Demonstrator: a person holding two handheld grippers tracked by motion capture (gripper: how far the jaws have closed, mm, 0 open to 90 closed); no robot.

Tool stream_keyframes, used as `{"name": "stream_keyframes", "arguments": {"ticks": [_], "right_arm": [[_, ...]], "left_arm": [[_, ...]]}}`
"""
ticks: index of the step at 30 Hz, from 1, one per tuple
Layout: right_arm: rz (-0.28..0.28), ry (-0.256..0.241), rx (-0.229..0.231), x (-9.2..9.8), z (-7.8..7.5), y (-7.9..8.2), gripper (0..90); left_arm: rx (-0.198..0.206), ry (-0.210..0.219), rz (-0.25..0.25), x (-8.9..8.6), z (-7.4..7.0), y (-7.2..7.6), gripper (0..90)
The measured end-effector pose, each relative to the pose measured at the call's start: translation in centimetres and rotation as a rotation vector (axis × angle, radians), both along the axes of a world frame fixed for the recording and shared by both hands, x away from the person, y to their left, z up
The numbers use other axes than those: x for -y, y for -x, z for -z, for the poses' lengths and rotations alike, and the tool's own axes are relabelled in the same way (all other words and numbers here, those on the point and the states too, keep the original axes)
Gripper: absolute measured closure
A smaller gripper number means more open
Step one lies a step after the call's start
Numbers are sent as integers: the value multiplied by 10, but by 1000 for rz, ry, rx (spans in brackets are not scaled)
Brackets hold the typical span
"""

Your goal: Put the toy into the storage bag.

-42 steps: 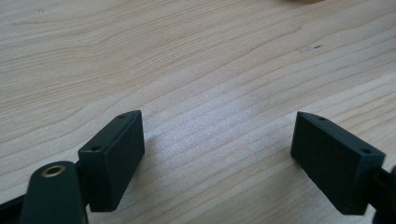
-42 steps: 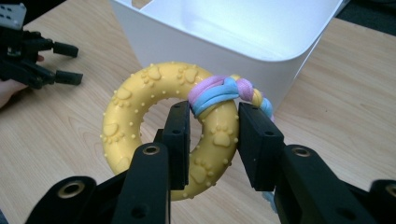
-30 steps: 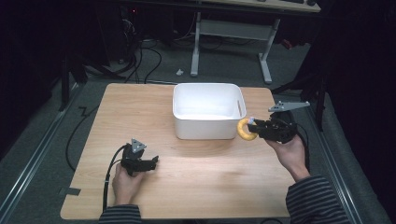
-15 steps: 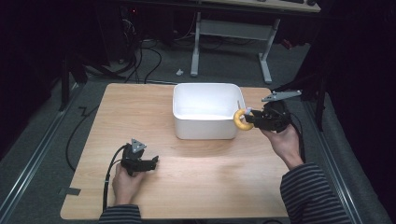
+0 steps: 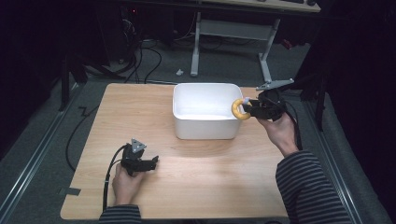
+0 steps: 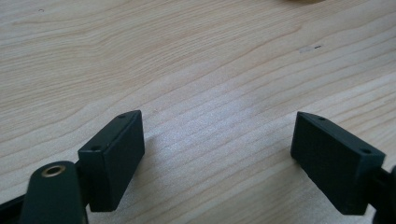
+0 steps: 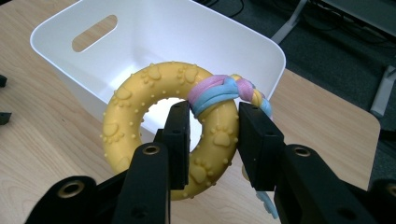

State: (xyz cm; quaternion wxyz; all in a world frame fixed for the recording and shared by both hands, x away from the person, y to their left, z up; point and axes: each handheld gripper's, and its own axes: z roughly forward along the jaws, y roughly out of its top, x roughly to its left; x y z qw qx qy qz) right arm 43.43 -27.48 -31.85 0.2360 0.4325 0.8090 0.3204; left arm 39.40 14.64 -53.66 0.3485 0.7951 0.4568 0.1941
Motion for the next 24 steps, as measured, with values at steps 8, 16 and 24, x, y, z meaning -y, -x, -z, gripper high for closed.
{"name": "stream_keyframes", "arguments": {"ticks": [8,16,24], "right_arm": [[-22,35,2,-15,0,-13,665],[-29,44,1,-26,2,-22,665],[-46,43,-1,-40,3,-32,666]], "left_arm": [[0,0,0,0,0,0,177],[0,1,0,0,0,0,177],[0,0,0,0,0,0,177]]}}
